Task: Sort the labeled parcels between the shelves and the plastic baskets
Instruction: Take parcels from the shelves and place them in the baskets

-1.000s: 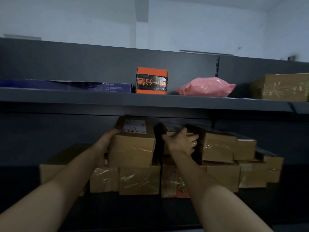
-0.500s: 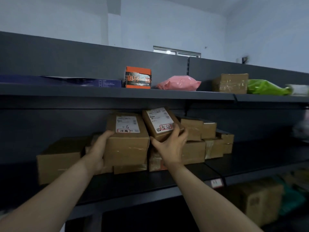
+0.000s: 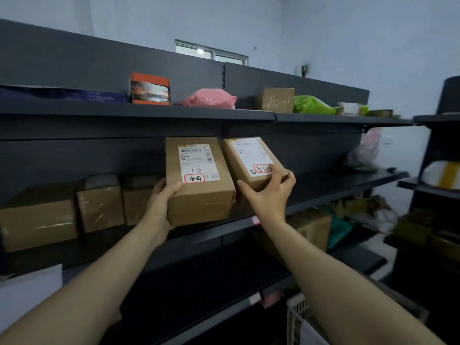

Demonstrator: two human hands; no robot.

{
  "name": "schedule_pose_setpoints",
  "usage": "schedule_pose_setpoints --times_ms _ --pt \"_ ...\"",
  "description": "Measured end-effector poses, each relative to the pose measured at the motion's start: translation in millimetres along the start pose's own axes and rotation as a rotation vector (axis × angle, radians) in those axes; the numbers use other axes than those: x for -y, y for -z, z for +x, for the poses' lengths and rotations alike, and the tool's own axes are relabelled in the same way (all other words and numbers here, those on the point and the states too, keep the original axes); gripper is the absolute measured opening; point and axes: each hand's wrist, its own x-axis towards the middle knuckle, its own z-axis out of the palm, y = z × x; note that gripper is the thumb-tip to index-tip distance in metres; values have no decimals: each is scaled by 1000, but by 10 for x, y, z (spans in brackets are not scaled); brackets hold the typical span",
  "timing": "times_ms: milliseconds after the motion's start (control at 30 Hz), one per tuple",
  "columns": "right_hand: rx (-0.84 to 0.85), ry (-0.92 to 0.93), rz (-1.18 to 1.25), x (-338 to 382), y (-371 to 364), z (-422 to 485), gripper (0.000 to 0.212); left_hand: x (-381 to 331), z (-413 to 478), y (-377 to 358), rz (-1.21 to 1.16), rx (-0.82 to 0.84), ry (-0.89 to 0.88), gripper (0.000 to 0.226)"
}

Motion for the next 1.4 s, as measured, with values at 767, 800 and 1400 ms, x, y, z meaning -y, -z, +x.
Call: schedule_pose_setpoints --times_ms 767,800,1400 --pt "-156 -720 -584 -3118 4195 -733 98 3188 -937 -3829 310 599 627 18" --pt "-145 -759 -594 -3230 4234 -800 98 3321 -924 -3888 337 618 634 14" --pt "590 -1368 -730 -5300 4159 -2425 103 5503 -491 -4515 322 622 776 18"
